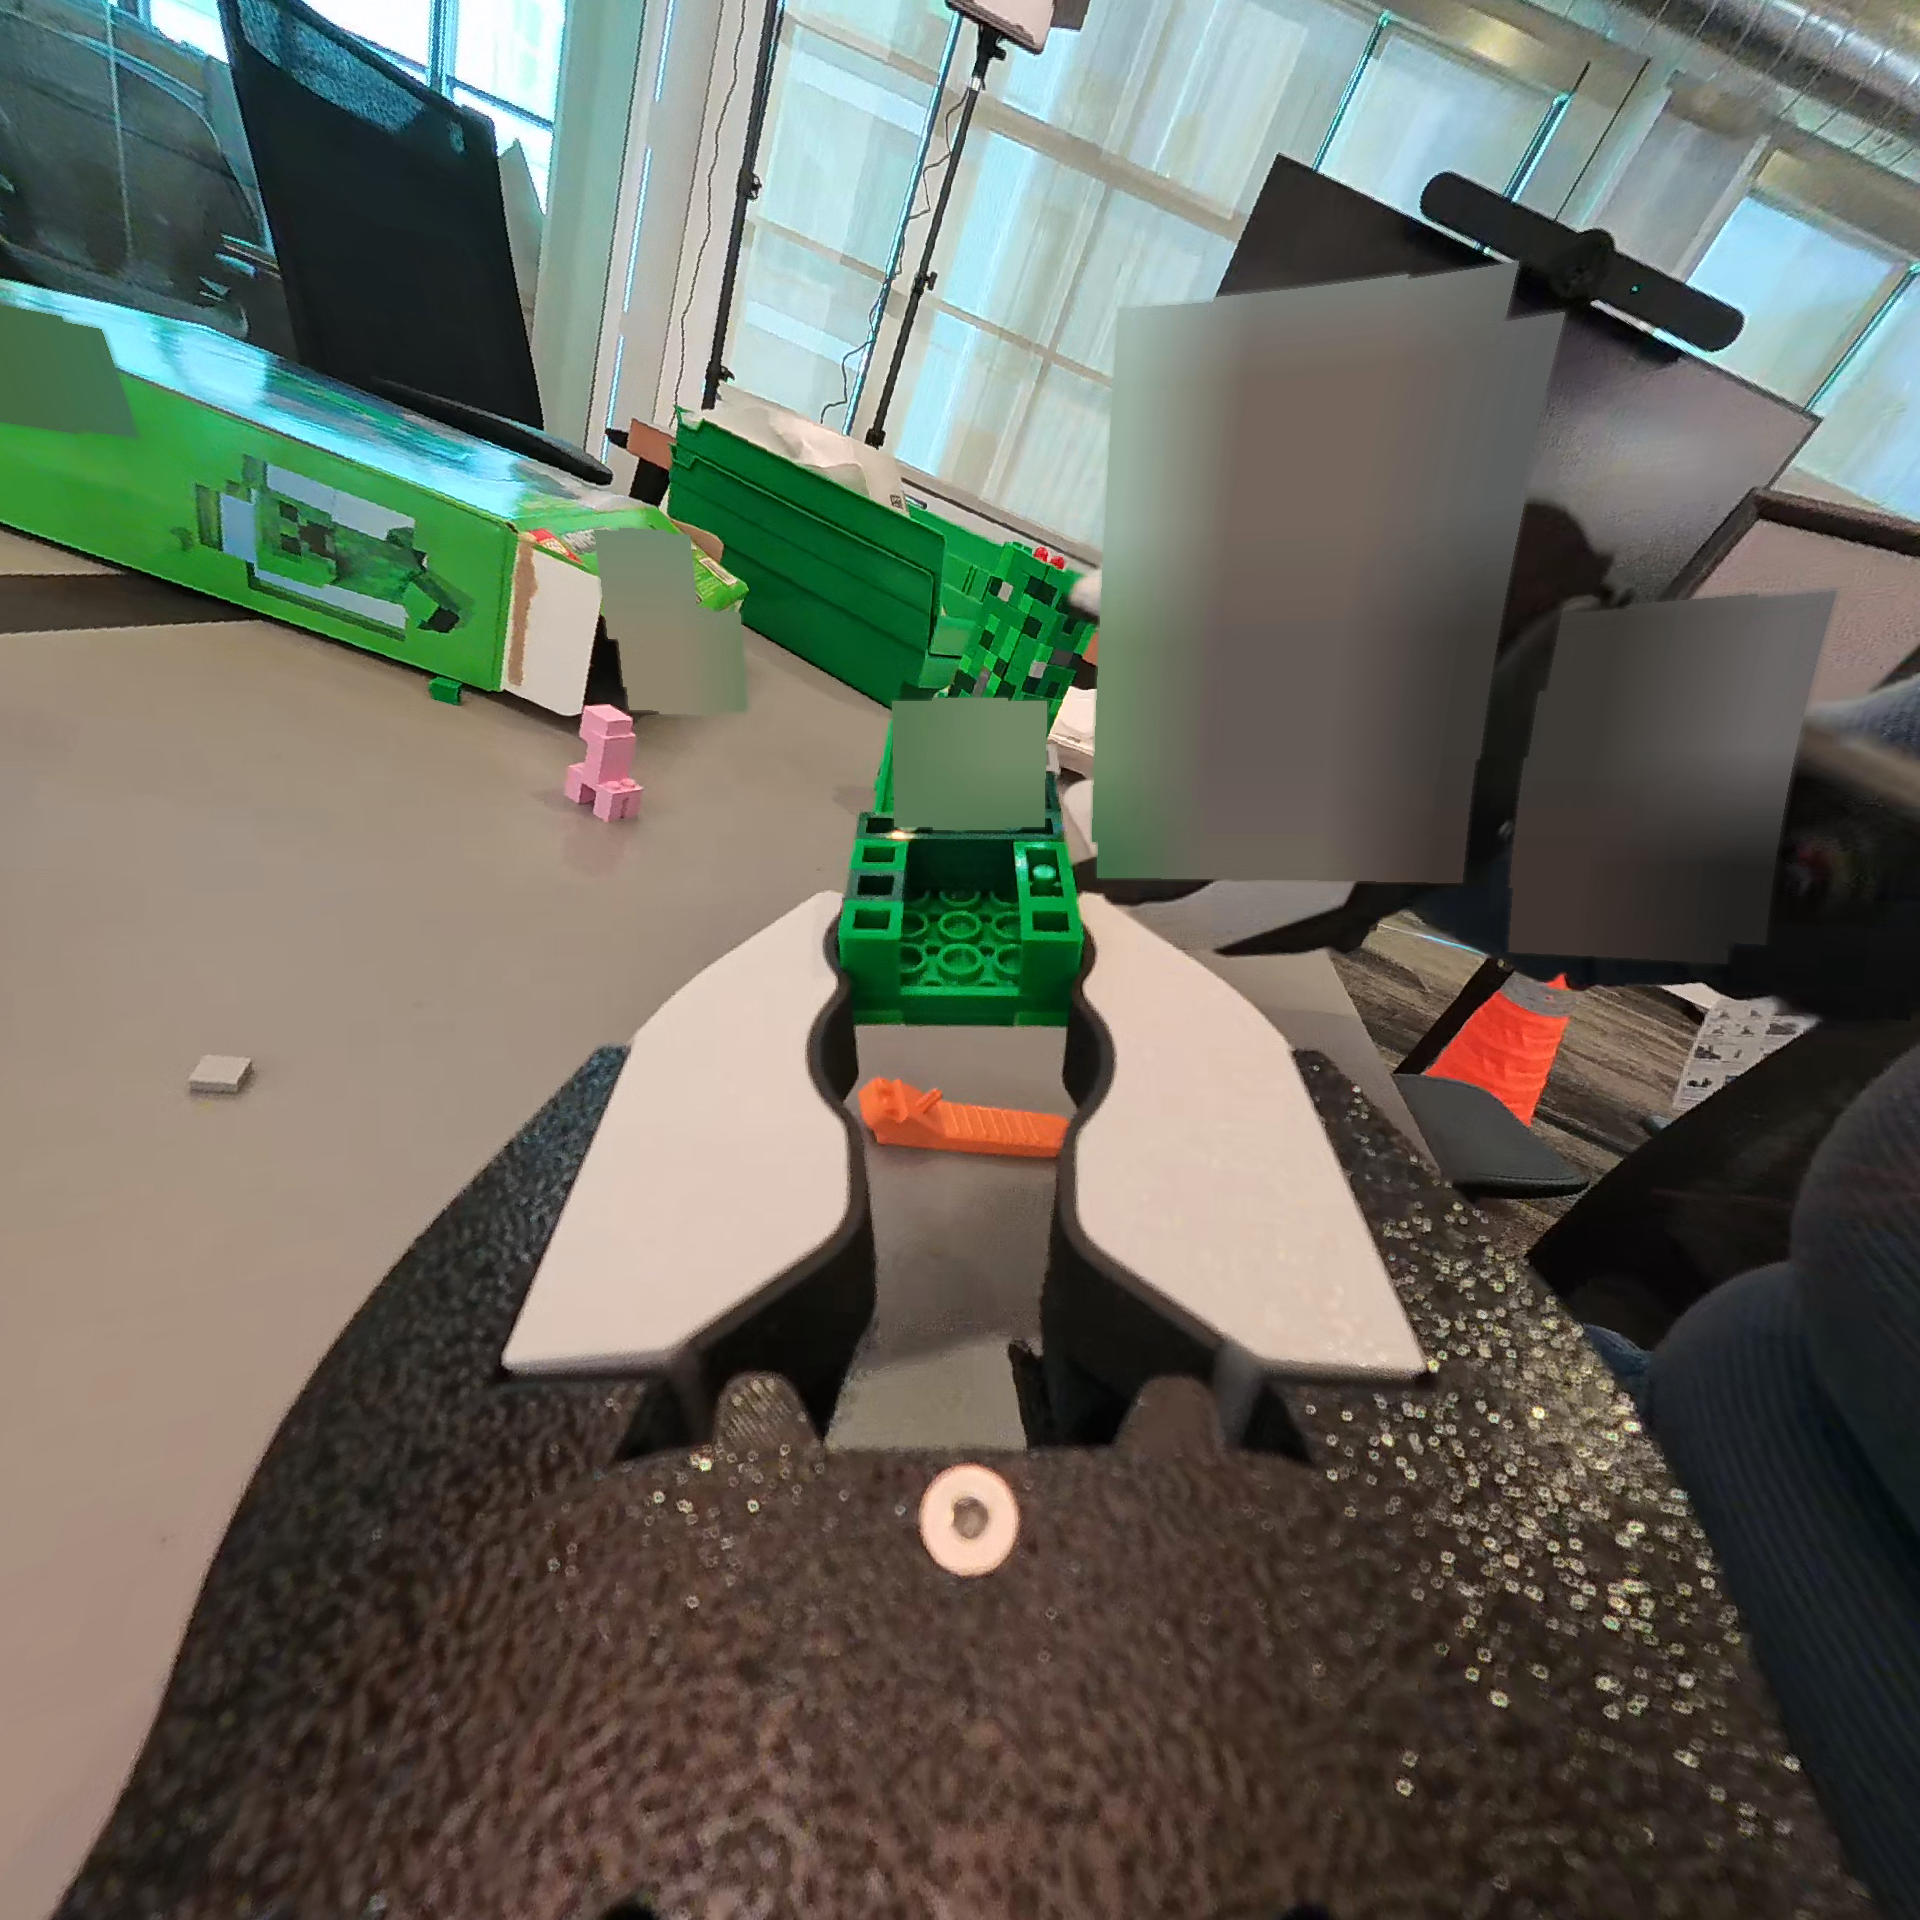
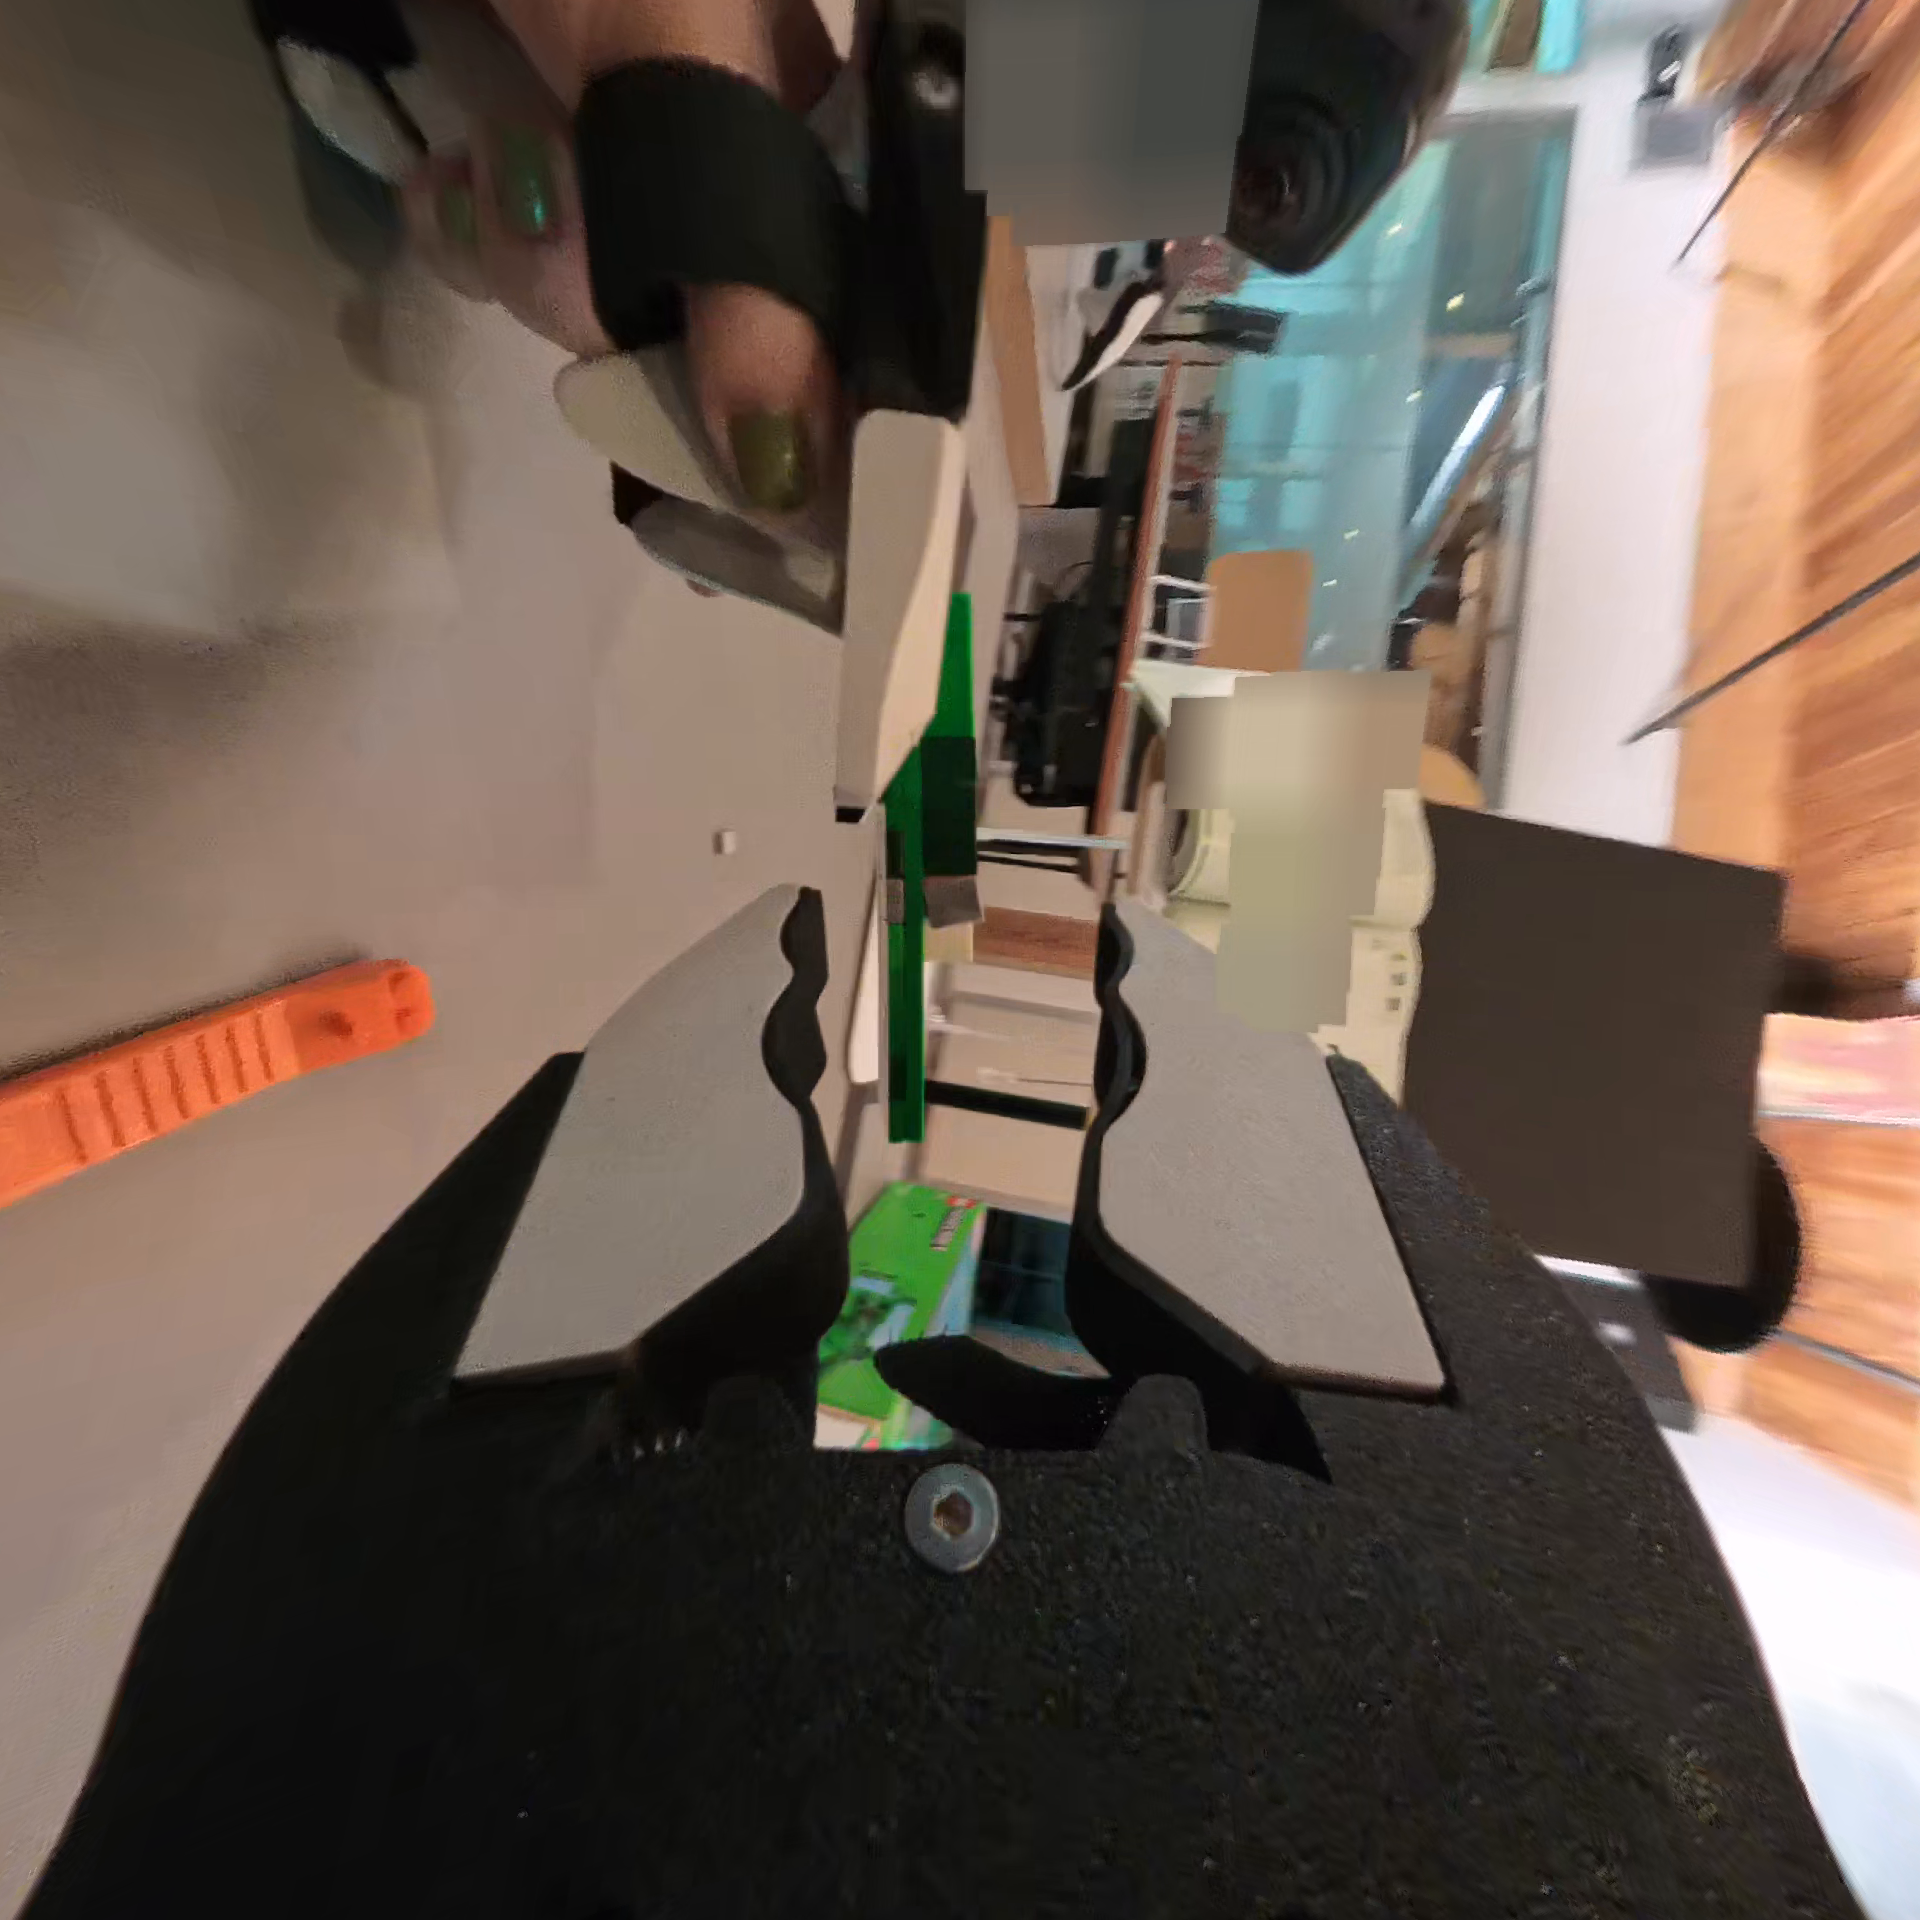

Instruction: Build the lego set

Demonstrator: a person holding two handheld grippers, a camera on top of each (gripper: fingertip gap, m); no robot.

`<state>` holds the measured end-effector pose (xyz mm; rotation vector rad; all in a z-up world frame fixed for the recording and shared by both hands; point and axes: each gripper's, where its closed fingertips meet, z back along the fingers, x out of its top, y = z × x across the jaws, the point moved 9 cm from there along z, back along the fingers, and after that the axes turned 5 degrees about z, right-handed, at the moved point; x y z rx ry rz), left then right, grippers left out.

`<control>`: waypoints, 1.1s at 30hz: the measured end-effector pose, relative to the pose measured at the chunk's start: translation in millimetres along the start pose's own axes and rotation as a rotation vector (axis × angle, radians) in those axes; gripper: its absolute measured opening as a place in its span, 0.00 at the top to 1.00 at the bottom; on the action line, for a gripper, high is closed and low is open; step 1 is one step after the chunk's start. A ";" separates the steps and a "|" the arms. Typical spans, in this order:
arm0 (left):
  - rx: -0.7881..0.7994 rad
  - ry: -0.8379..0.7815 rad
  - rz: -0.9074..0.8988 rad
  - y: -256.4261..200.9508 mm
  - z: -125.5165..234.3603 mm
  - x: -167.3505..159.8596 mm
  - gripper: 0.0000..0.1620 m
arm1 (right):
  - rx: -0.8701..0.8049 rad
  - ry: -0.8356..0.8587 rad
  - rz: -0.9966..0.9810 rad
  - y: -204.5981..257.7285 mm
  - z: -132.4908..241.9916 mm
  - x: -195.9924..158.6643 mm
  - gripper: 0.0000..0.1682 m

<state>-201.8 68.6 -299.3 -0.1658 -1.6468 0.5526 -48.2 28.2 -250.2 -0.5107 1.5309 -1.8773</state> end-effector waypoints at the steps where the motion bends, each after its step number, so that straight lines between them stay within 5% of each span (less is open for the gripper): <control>1: -0.001 0.001 0.000 -0.1 -0.1 -0.1 0.78 | -0.029 0.000 0.028 3.4 -0.6 1.8 0.73; 10: -0.012 0.003 0.007 -0.4 -0.2 -0.4 0.78 | -0.096 0.034 0.059 12.5 -8.7 1.8 0.88; 17: -0.027 -0.006 0.017 -0.4 0.4 -0.3 0.78 | -0.084 0.034 -0.065 11.6 -7.8 2.3 0.88; 33: -0.017 0.011 0.003 -1.7 -1.2 -1.4 0.78 | -0.069 0.078 0.025 15.6 -5.3 5.6 0.89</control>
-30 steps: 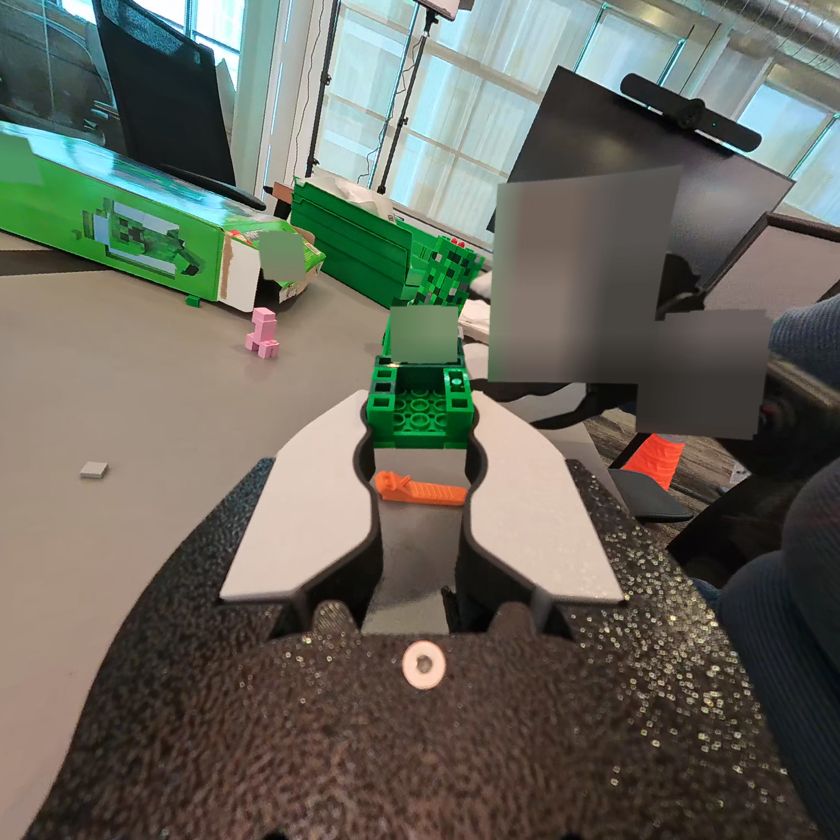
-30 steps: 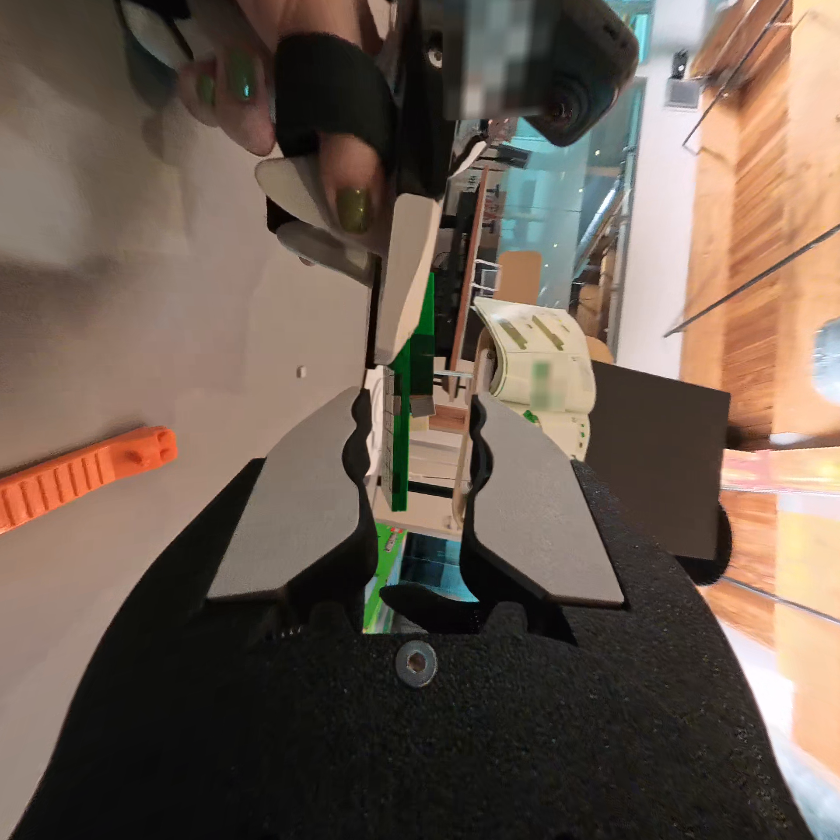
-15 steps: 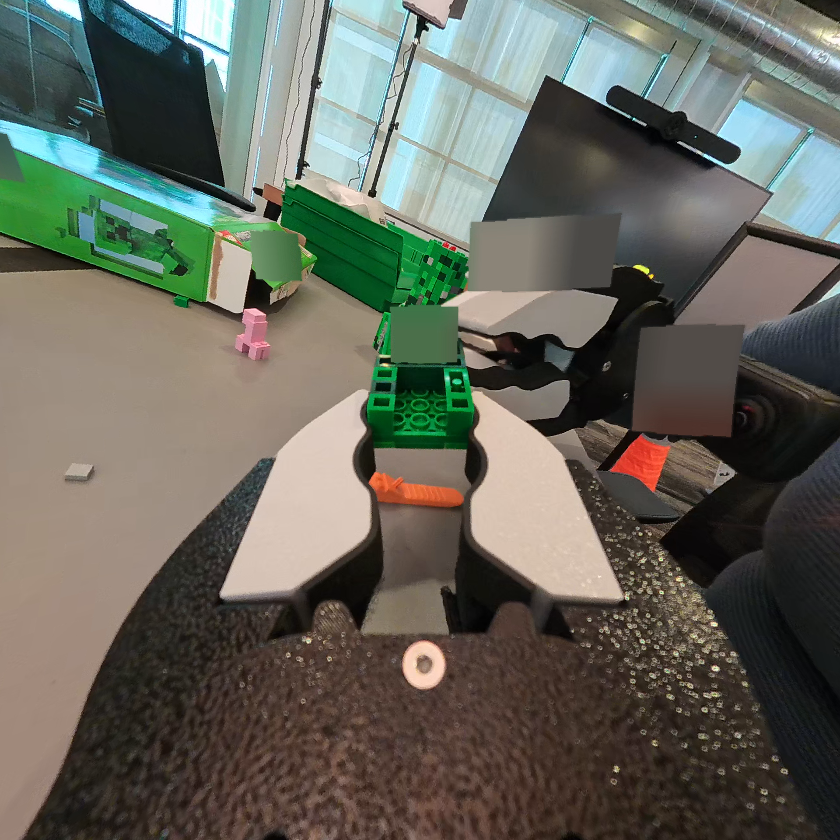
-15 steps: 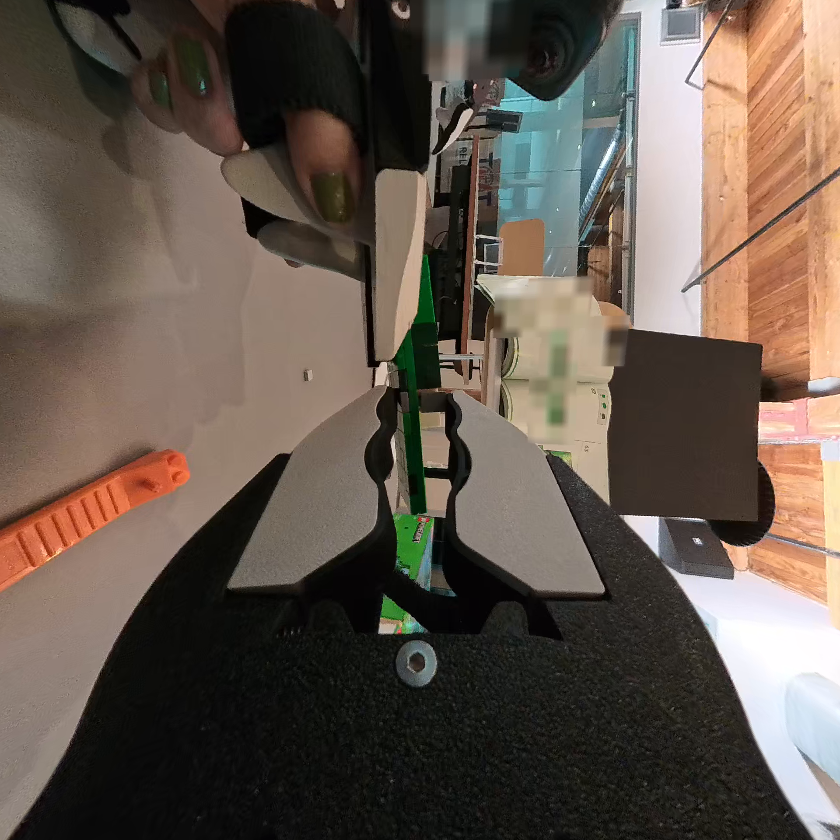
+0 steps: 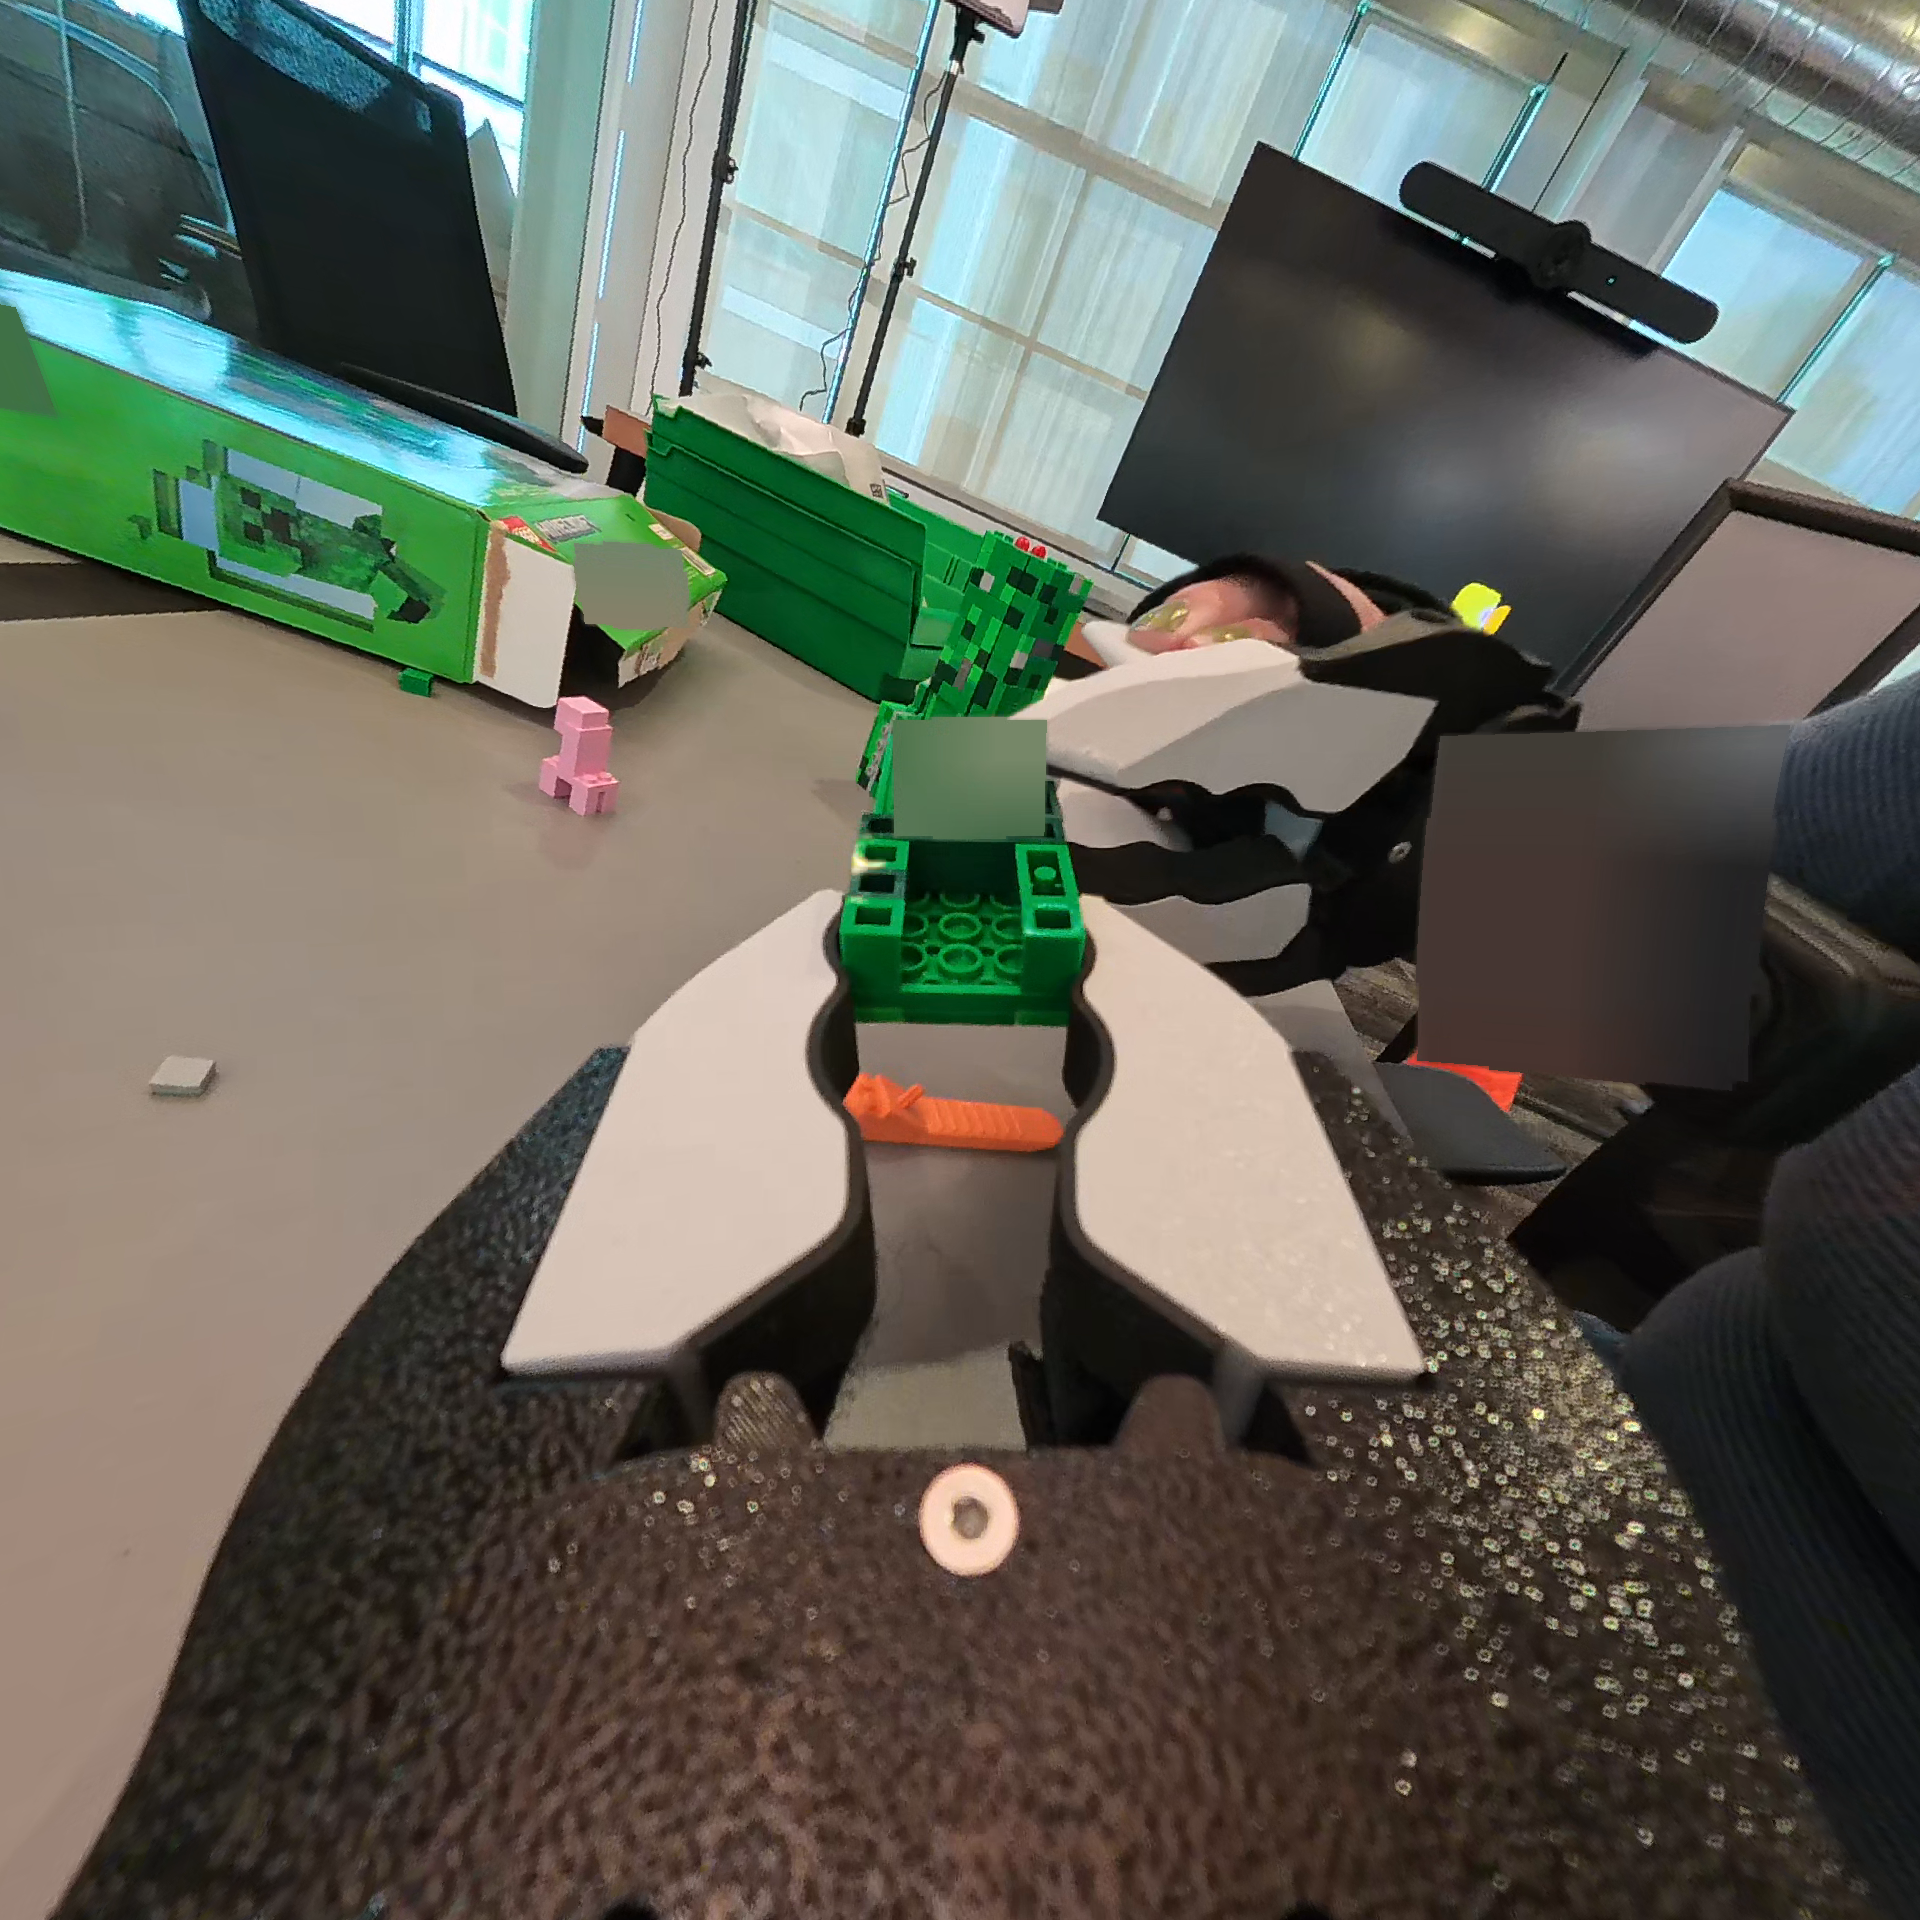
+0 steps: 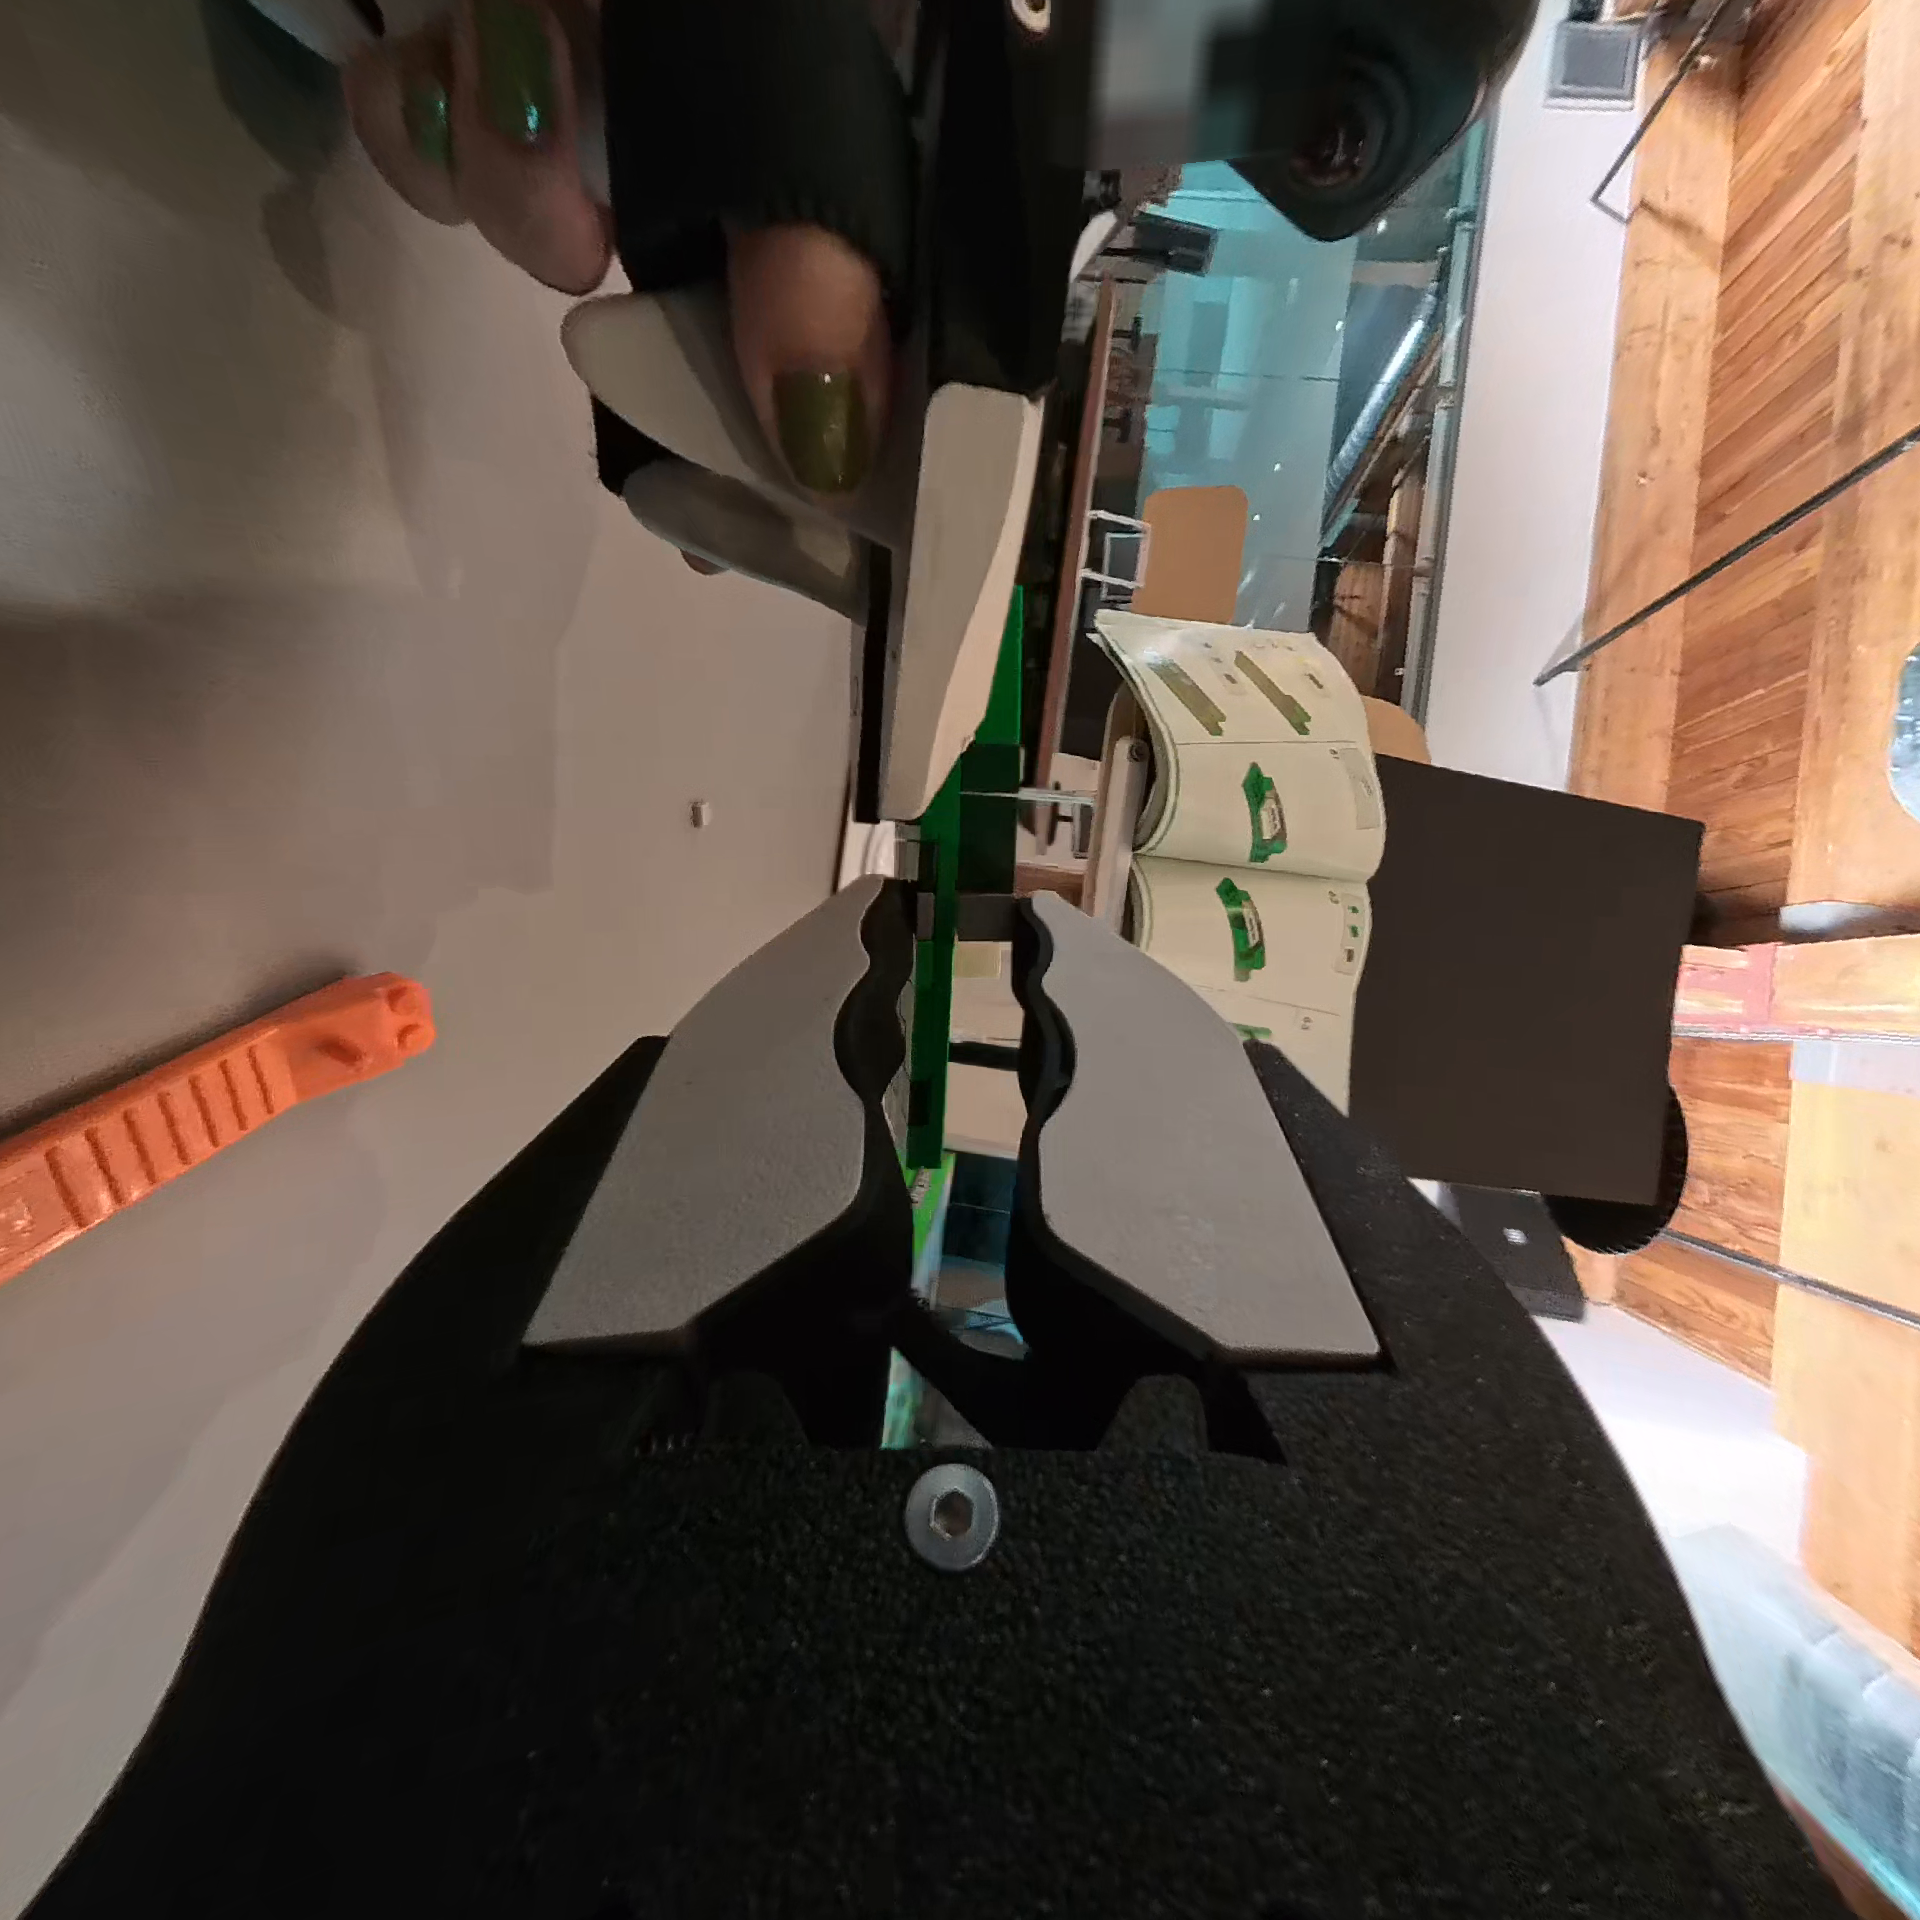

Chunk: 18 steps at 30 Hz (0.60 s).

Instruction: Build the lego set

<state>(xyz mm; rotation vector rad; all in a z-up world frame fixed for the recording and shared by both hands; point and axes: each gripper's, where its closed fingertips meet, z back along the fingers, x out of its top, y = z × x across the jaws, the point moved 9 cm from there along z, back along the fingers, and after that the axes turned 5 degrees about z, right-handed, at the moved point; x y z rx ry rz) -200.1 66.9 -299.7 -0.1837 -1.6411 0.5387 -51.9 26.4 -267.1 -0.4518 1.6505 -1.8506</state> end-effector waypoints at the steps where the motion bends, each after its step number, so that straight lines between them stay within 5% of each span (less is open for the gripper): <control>1: 0.000 0.003 0.000 0.0 -0.3 -0.1 0.78 | 0.010 -0.004 -0.014 -0.7 0.2 -0.3 0.89; 18: -0.030 -0.013 0.080 4.9 1.7 0.6 0.78 | 0.014 0.021 -0.025 -3.2 -5.3 3.6 0.88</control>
